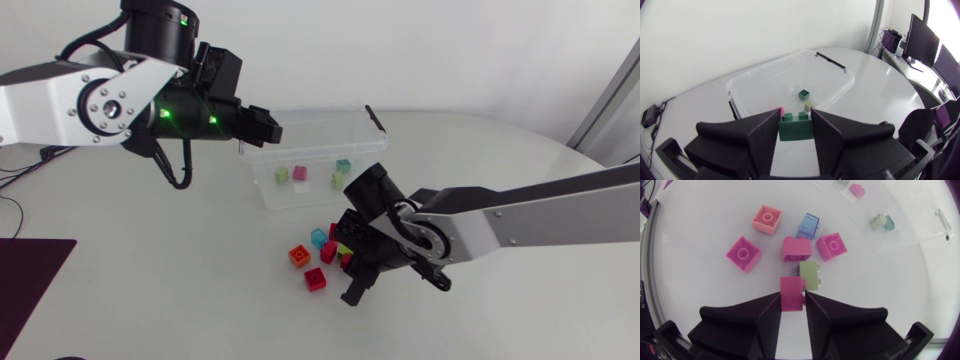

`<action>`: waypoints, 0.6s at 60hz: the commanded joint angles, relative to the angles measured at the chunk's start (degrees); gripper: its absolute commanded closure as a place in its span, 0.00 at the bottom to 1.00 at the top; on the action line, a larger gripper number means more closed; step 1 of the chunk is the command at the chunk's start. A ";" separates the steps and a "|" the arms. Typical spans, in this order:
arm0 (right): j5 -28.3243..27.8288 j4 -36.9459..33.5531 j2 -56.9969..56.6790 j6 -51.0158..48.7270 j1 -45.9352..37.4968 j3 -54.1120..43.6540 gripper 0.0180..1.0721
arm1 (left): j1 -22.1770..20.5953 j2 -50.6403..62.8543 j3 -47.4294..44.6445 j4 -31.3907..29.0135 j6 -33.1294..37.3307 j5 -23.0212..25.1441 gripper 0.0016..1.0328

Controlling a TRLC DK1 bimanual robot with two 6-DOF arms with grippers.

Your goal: Pick up the duplo bricks and place them in the container

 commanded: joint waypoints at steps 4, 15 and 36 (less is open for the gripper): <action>0.07 -2.06 -6.66 -1.43 -1.23 -2.36 0.88 | 0.69 5.21 3.39 3.04 -2.02 0.43 0.72; 0.07 -6.46 -15.44 -1.78 -2.99 -2.44 0.88 | 0.69 11.27 6.65 7.17 -3.08 -0.98 0.56; -1.42 -11.47 -22.04 -1.52 -9.49 8.63 0.87 | 1.39 1.87 4.62 7.34 -2.90 -2.21 0.10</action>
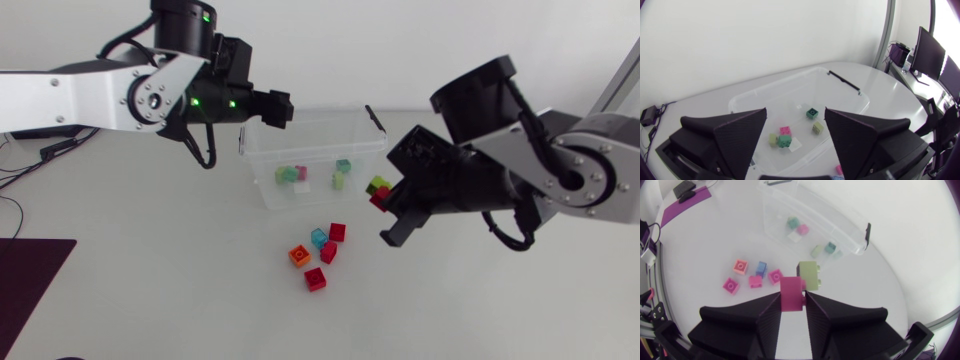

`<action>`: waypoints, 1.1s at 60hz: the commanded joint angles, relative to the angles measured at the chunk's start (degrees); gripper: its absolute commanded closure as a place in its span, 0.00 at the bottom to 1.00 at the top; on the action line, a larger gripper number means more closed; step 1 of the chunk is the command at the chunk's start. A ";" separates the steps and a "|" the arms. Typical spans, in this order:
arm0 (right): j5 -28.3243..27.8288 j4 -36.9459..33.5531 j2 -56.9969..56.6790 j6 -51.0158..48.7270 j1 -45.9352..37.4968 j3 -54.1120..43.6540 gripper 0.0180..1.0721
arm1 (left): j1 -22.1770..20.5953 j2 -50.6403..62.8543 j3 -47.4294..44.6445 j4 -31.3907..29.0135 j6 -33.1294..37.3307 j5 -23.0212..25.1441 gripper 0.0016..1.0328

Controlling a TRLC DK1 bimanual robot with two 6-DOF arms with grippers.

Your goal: Pick up the duplo bricks and place them in the container

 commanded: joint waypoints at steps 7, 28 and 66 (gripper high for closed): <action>-1.80 1.17 1.49 0.70 -4.04 7.19 0.87 | -0.07 -10.07 -4.24 -4.75 2.49 3.06 0.10; -3.65 8.91 15.38 4.13 -7.91 21.08 0.87 | -4.47 -11.74 -15.67 -12.83 15.77 9.30 0.10; -2.86 14.36 32.78 6.15 -7.38 35.67 0.07 | -7.02 8.03 -13.74 -17.76 25.87 9.21 0.12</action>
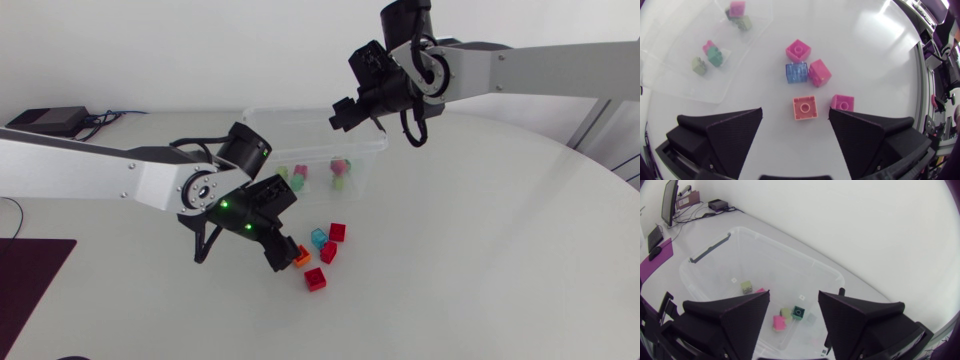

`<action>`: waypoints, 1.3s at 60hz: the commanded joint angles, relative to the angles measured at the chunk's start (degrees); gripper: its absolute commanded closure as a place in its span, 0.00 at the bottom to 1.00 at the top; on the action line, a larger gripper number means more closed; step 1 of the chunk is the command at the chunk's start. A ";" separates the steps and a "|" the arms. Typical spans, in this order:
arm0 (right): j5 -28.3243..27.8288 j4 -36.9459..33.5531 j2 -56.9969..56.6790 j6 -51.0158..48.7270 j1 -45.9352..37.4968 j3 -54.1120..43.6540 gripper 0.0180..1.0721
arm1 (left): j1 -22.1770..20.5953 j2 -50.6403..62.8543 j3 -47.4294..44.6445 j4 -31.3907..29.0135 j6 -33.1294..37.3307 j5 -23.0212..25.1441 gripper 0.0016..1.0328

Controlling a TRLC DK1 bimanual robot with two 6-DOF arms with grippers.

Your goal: Pick up the duplo bricks and place them in the container

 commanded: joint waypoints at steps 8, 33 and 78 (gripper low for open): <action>0.40 0.90 -12.83 1.38 0.36 -8.60 0.07 | -0.20 7.12 2.99 -2.11 -0.01 -0.57 0.15; -1.89 -2.80 -34.89 0.68 2.55 -31.28 0.07 | -2.92 12.39 6.68 -2.37 -1.33 -0.74 0.27; -1.10 -17.21 -22.50 18.87 20.84 -35.67 0.12 | 4.90 -11.87 0.88 -3.17 -5.73 0.31 0.79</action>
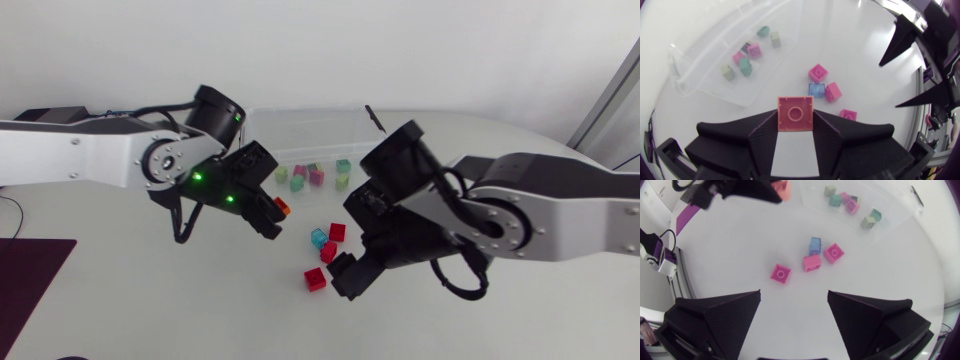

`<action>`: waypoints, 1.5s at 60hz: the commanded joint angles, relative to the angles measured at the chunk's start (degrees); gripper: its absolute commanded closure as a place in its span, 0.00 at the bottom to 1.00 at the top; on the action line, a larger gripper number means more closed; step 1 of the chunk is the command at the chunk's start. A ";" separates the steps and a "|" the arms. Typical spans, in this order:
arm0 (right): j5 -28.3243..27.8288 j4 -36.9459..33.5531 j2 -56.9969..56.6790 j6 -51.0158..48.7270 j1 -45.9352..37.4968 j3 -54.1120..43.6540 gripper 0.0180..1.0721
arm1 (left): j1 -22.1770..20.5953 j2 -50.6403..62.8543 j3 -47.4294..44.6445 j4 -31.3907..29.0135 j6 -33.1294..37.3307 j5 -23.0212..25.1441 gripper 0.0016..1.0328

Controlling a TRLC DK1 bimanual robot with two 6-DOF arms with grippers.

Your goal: Pick up the duplo bricks and place them in the container

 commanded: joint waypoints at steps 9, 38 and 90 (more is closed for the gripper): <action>-0.40 -2.42 9.60 1.95 1.45 4.74 0.16 | 2.17 -8.00 0.13 2.40 -5.15 0.53 0.79; -0.22 -12.26 30.52 10.83 2.77 22.31 0.16 | 7.09 -6.77 7.16 16.64 -17.11 -0.08 0.79; -0.75 -14.11 32.80 13.82 0.66 24.25 0.82 | 6.04 3.87 14.01 26.66 -20.09 -5.36 0.78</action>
